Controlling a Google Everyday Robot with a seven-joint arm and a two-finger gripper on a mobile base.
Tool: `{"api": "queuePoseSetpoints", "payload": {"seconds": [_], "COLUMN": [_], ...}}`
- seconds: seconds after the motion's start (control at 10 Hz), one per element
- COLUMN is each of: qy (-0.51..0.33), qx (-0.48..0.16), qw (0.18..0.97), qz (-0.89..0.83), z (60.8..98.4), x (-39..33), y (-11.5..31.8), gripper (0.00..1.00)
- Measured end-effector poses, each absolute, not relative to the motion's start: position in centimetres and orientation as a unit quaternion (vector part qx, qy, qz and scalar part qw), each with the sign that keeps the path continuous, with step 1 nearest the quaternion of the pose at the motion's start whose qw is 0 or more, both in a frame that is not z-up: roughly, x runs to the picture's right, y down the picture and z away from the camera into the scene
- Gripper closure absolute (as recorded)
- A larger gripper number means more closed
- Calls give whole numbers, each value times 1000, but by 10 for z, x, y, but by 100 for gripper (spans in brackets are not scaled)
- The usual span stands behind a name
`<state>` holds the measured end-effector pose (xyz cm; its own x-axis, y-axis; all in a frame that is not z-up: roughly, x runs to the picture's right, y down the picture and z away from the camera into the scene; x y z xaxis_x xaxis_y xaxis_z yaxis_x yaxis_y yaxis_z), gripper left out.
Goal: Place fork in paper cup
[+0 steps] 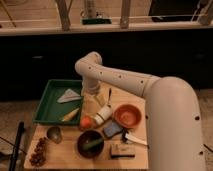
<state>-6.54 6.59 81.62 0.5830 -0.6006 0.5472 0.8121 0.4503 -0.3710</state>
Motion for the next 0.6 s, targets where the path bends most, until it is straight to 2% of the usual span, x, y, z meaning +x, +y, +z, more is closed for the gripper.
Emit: {"api": "queuePoseSetpoints", "payload": {"seconds": [0.6], "qy": [-175], "qx": [-308], "qw": [833], "qz": [-425], "z": [816], "x": [-64], "y": [64], "gripper": [20]}}
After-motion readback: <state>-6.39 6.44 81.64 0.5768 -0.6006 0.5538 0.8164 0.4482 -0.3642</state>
